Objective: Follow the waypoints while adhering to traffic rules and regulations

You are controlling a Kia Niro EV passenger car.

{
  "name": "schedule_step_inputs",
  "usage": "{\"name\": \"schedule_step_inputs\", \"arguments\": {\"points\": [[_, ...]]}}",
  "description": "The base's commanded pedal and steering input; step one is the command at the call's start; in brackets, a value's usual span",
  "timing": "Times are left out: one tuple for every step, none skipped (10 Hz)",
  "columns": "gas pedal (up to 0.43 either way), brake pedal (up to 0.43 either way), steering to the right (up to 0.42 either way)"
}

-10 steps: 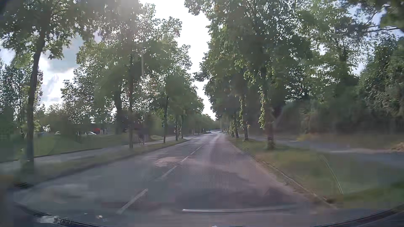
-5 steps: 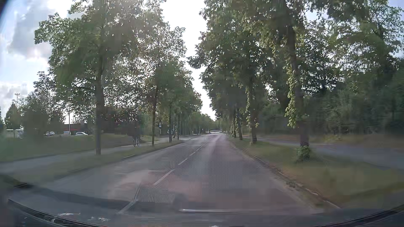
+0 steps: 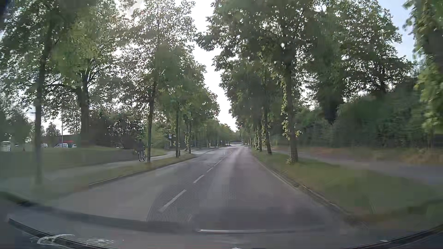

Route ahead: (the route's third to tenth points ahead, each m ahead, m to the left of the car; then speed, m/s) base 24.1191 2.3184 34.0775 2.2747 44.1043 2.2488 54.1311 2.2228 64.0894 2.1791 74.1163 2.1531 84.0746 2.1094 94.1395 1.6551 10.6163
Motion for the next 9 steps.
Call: {"name": "schedule_step_inputs", "arguments": {"points": [[0.039,0.012,0.0],[0.039,0.012,0.002],[0.039,0.012,0.003],[0.039,0.012,0.003],[0.047,0.012,0.003],[0.047,0.012,0.003],[0.13,0.012,0.003],[0.169,0.018,0.002],[0.169,0.012,0.002]]}}
